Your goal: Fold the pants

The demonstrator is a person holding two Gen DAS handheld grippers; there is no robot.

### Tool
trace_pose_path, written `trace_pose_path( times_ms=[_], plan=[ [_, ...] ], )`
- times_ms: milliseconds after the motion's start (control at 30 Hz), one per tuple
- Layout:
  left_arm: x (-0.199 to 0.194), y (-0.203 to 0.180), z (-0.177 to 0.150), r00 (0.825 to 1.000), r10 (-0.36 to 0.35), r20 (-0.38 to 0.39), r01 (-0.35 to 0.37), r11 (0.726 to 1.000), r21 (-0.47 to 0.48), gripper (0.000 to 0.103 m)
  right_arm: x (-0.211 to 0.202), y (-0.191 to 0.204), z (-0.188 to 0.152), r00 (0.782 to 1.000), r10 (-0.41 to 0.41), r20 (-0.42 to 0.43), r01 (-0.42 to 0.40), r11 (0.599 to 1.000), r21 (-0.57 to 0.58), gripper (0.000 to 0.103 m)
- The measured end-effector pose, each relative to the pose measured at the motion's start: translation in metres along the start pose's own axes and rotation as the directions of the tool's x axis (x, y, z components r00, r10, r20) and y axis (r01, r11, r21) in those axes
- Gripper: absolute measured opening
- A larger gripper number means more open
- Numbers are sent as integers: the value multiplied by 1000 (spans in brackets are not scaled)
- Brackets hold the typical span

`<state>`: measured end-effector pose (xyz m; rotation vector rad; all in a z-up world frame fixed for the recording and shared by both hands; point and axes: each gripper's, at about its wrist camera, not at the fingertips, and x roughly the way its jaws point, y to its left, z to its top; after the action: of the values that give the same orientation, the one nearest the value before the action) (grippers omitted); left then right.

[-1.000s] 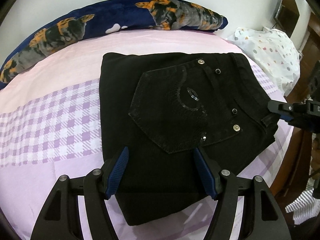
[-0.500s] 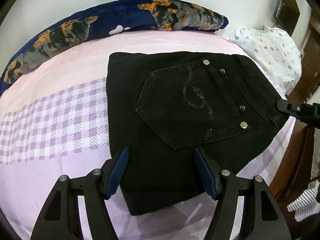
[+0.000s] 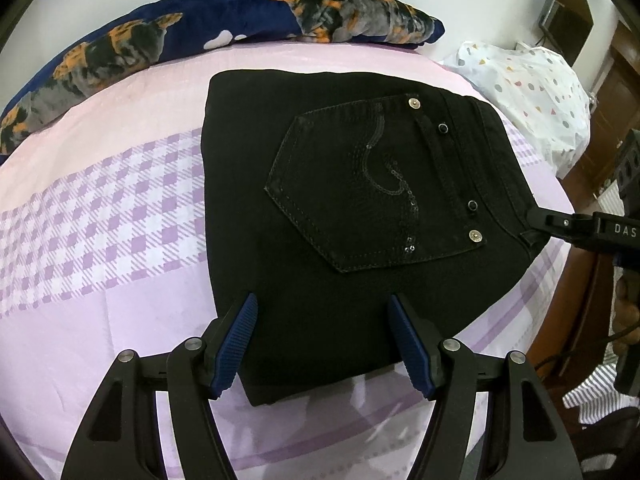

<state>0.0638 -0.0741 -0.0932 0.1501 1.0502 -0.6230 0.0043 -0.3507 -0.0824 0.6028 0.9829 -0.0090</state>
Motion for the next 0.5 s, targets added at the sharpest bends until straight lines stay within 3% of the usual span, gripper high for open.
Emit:
trace_pose_path(
  times_ms=[100, 200, 400, 500],
  plan=[
    [0, -1, -2, 1000, 5, 8, -5, 1000, -2, 68, -2, -2, -1, 1000, 16, 8, -16, 999, 35, 15],
    [0, -2, -4, 1000, 8, 13, -8, 1000, -4, 68, -7, -1, 0, 1000, 5, 15, -6, 999, 50, 27],
    [0, -2, -5, 1000, 12, 11, -12, 1000, -1, 68, -28, 12, 18, 990, -76, 118, 77, 997, -7, 27],
    [0, -2, -4, 1000, 11, 11, -11, 1000, -1, 68, -32, 26, 35, 986, -53, 155, 61, 997, -46, 27]
  ],
)
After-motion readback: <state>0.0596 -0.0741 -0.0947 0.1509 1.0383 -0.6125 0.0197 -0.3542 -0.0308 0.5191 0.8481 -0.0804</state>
